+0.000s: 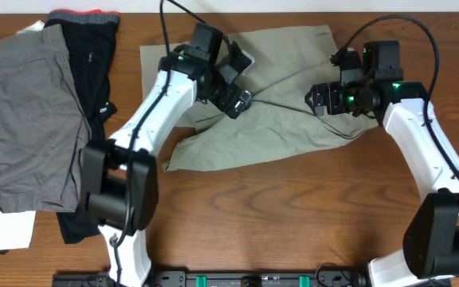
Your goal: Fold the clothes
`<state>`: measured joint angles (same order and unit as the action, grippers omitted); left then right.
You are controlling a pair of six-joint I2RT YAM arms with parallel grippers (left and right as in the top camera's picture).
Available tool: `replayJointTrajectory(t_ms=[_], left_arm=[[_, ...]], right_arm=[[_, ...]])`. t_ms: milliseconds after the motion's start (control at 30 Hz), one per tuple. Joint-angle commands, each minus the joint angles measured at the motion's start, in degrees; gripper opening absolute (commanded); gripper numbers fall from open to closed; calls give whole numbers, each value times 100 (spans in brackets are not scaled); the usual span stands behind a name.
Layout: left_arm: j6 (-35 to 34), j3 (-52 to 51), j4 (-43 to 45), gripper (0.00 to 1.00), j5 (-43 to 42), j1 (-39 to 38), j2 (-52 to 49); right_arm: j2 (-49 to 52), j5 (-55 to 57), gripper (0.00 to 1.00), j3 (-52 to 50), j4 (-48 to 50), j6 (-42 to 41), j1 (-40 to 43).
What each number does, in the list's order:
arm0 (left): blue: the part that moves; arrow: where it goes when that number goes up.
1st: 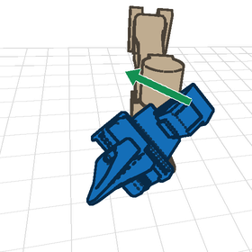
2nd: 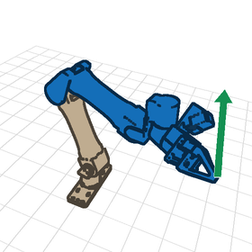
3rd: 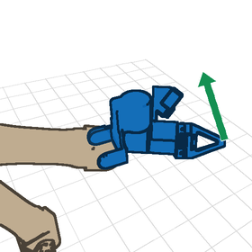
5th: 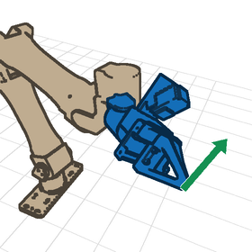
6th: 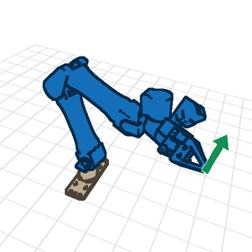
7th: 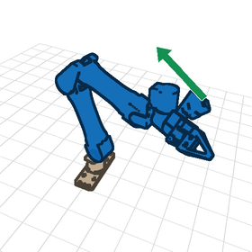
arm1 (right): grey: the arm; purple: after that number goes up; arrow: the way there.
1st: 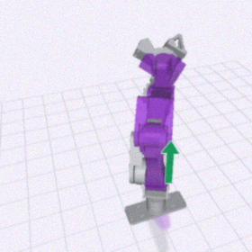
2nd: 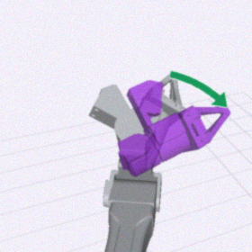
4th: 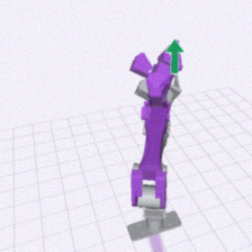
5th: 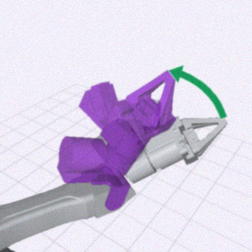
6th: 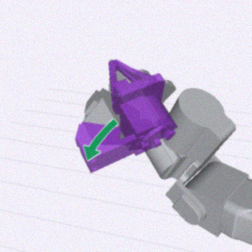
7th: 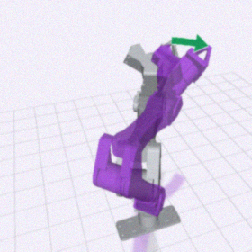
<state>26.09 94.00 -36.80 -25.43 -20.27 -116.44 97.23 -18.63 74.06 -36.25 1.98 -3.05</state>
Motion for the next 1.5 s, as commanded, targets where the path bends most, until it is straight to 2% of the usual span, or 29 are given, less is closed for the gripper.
replayJointTrajectory(t_ms=[0, 133, 533, 733, 767, 800, 833, 867, 933, 967, 1100, 1300, 1467], left_arm=[[330, 20, 280, 99, -389, -7, -153], [380, 20, 525, 98, -396, -66, -306], [890, 20, 389, 98, -387, -393, -719], [909, 20, 367, 98, -345, -428, -767], [907, 20, 345, 85, -345, -428, -767], [903, 22, 330, 60, -345, -428, -756], [883, 35, 297, 41, -343, -428, -741], [804, 50, 267, 29, -302, -428, -719], [518, 79, 184, 11, -37, -428, -640], [487, 101, 59, 7, 92, -428, -573], [487, 280, -719, 6, 391, -428, -243], [466, 302, -1849, 6, 400, -442, 608], [205, 299, -2109, 8, 385, -448, 1165]], right_arm=[[-15, 24, 95, -2, -26, 46, 232], [-15, 20, 96, -2, -151, 46, 398], [-15, 20, 96, -2, -256, 46, 455], [-15, 20, 96, -2, -260, 48, 455], [-15, 20, 96, -2, -262, 48, 455], [-15, 20, 96, -2, -262, 48, 452], [-15, 20, 96, -2, -258, 48, 455], [-15, 22, 96, -2, -254, 48, 455], [-15, 20, 97, -2, -236, 48, 455], [-15, 22, 97, -2, -234, 48, 455], [-15, 22, 98, -2, -229, 52, 455], [-15, 20, 98, -2, -177, 46, 455], [-15, 17, 98, -2, -170, 46, 455]])
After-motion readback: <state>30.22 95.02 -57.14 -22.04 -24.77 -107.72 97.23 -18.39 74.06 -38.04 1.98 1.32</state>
